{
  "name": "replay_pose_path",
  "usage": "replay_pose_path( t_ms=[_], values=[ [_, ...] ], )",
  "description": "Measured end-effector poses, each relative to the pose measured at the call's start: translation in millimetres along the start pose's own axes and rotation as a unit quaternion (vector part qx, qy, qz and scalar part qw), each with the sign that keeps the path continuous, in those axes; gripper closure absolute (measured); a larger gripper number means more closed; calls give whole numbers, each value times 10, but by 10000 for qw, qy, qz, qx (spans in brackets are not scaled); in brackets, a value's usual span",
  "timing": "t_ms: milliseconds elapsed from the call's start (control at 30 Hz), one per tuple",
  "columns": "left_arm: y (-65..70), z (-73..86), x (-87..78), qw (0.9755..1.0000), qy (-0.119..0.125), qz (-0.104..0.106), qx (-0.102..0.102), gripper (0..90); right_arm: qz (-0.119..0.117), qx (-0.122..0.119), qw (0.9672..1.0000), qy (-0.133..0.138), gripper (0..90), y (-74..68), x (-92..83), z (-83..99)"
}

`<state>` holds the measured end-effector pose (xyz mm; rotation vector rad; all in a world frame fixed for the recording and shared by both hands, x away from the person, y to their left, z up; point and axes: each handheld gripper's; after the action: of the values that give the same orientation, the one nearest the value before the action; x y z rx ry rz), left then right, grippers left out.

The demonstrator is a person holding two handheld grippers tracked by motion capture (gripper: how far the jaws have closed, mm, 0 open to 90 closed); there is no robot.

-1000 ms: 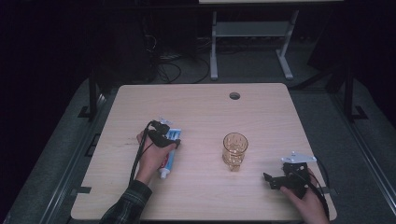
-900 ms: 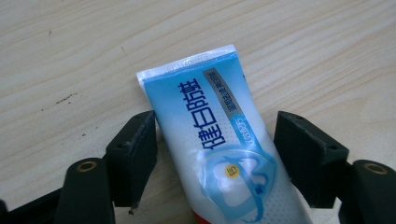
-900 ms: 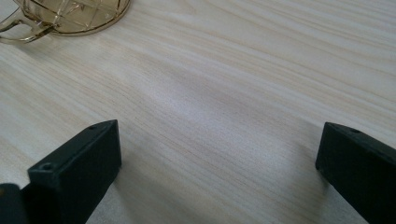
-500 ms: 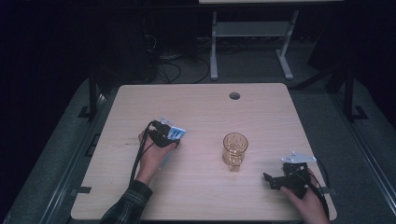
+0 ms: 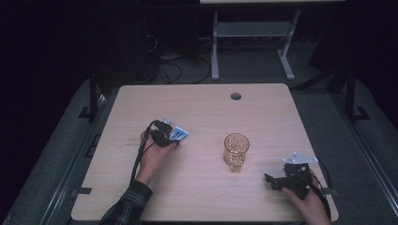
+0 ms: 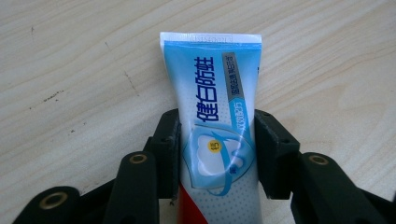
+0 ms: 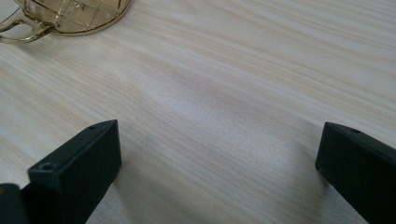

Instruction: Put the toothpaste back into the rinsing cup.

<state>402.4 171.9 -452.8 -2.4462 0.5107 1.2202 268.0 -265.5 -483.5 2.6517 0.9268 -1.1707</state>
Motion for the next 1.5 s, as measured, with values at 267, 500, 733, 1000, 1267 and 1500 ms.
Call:
replay_pose_path(
  t_ms=[267, 500, 733, 1000, 1267, 1500],
  values=[
    [9, -25, -50, 9999, -79, 73, 81, 701, -2, 3, 10000, 0, 0, -1, 0, 0],
    [-58, -14, -65, 9994, -71, 332, -14, 725, -10, -3, 10000, -3, 0, -3, 0, 0],
    [-98, 2, -75, 9984, -35, 553, -130, 727, -23, -4, 10000, -4, 0, -8, -1, 1],
    [-149, 7, -160, 9965, 150, 793, -225, 728, -29, -12, 10000, -7, 0, -11, -2, 3],
    [-242, 24, -250, 9921, 405, 1123, -388, 731, -27, -13, 10000, -9, 0, -12, -2, 3],
    [-323, 40, -326, 9866, 686, 1405, -474, 732, -28, -15, 10000, -9, 0, -12, -2, 3]
  ],
)
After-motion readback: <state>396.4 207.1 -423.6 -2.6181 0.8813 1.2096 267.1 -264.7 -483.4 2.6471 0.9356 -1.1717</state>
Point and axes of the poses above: each handheld gripper's, and its own axes: x roughly forward along the jaws, z roughly out of its underside, y roughly to its right, and after that the axes turned 10 degrees about -z, right-handed
